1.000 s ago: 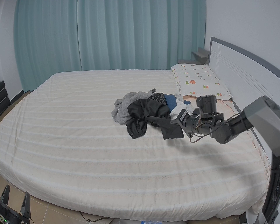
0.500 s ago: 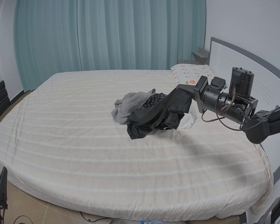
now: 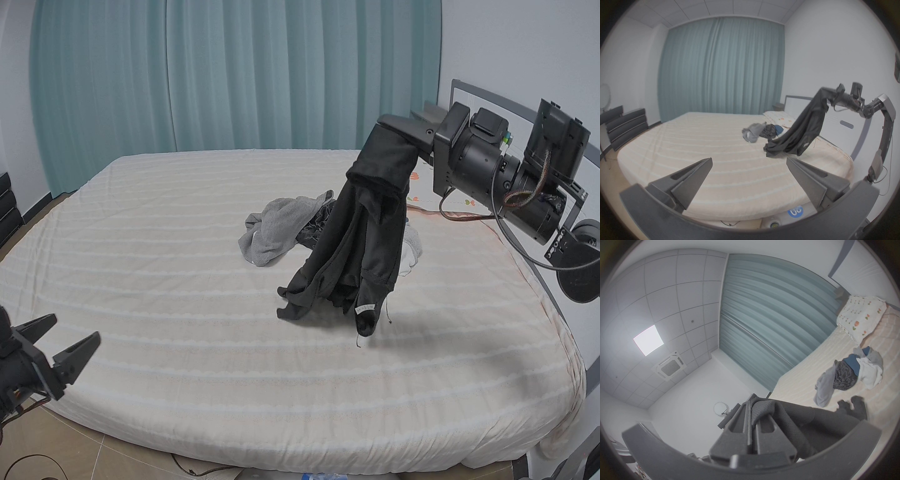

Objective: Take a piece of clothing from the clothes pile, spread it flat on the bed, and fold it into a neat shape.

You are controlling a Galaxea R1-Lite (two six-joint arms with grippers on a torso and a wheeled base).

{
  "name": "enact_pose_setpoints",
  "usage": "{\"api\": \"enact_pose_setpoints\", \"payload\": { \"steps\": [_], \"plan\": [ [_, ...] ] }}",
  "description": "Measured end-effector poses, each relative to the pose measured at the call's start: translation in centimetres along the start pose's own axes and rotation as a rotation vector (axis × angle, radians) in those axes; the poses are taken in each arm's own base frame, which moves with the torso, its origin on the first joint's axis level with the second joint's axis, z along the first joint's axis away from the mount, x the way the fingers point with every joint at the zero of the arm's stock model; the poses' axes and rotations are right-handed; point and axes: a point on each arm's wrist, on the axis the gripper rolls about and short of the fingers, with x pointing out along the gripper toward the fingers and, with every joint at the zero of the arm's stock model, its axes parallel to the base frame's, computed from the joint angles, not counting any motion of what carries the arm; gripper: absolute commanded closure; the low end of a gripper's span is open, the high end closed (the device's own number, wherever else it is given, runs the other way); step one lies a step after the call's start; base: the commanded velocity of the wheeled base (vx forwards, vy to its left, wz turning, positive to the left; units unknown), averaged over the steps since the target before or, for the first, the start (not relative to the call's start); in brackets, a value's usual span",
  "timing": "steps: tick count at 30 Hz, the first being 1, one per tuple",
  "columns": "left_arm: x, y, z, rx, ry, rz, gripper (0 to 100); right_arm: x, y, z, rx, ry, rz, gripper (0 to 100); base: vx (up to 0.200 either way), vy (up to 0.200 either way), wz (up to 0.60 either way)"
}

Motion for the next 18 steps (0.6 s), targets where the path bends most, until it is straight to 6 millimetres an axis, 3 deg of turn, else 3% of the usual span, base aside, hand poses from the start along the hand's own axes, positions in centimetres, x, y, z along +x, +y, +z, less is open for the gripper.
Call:
{"api": "enact_pose_setpoints", "payload": {
  "steps": [7,18],
  "plan": [
    [5.9,-1.3,0.0,0.015,0.095,-0.123,0,0.0,2.0,0.4,-0.045,-0.016,0.062,100,0.000,0.000,0.00],
    [14.1,-5.9,-2.9,-0.034,0.241,-0.275,0,0.3,2.8,0.7,-0.079,-0.026,0.093,100,0.000,0.000,0.00]
  ]
}}
